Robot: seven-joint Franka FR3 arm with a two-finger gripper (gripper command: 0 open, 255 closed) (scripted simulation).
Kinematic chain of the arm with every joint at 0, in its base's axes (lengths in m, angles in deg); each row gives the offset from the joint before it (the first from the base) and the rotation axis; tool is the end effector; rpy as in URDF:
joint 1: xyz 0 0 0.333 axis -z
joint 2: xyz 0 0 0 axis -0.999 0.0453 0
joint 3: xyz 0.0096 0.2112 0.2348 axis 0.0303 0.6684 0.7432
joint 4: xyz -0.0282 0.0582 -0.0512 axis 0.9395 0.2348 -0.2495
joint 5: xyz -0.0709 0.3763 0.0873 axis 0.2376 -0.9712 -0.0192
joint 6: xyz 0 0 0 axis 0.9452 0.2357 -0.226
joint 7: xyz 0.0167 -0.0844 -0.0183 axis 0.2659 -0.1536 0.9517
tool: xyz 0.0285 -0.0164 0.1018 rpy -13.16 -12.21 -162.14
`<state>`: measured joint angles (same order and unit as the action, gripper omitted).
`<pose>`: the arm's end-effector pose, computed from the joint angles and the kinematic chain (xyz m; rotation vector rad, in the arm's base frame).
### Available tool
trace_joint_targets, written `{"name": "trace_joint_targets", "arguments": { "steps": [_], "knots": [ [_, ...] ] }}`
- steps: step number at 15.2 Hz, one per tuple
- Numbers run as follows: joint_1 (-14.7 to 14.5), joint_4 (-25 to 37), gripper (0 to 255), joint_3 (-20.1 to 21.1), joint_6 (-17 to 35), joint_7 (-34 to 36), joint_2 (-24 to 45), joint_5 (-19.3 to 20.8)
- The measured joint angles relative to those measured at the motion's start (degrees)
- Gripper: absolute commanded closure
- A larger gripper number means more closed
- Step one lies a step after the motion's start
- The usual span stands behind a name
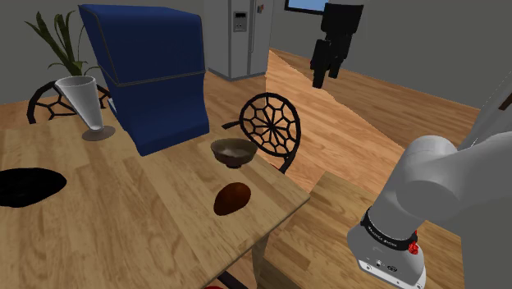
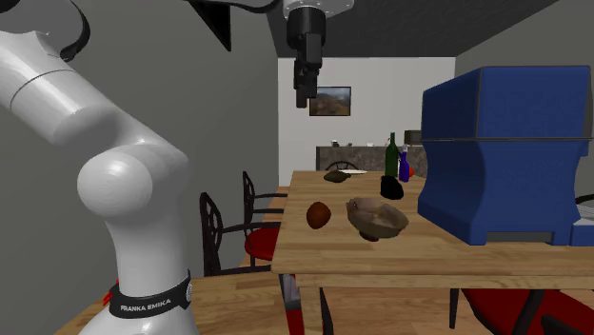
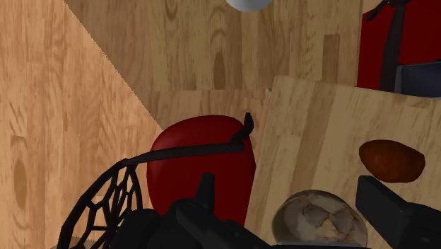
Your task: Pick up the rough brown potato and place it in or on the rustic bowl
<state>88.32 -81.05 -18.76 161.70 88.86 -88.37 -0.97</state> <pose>0.2871 0.0171 0.6266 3.0940 -0.0416 -0.0195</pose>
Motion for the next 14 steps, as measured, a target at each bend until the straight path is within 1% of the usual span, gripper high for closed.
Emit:
{"name": "trace_joint_targets", "arguments": {
  "steps": [2, 4, 7, 11, 14],
  "knots": [
    [-0.42, -0.34, 0, -0.25, 0.79, -0.90, 0.61, -0.12],
    [-1.83, -0.73, 0, -0.93, 3.35, -3.94, 3.28, -0.58],
    [-4.32, -2.18, 0, -2.16, 7.64, -9.71, 7.07, -1.49],
    [-7.75, -2.52, 0, -3.48, 13.60, -17.89, 14.15, -3.07],
    [-10.30, -3.41, 0, -4.07, 17.23, -24.07, 18.14, -4.56]
  ]
}}
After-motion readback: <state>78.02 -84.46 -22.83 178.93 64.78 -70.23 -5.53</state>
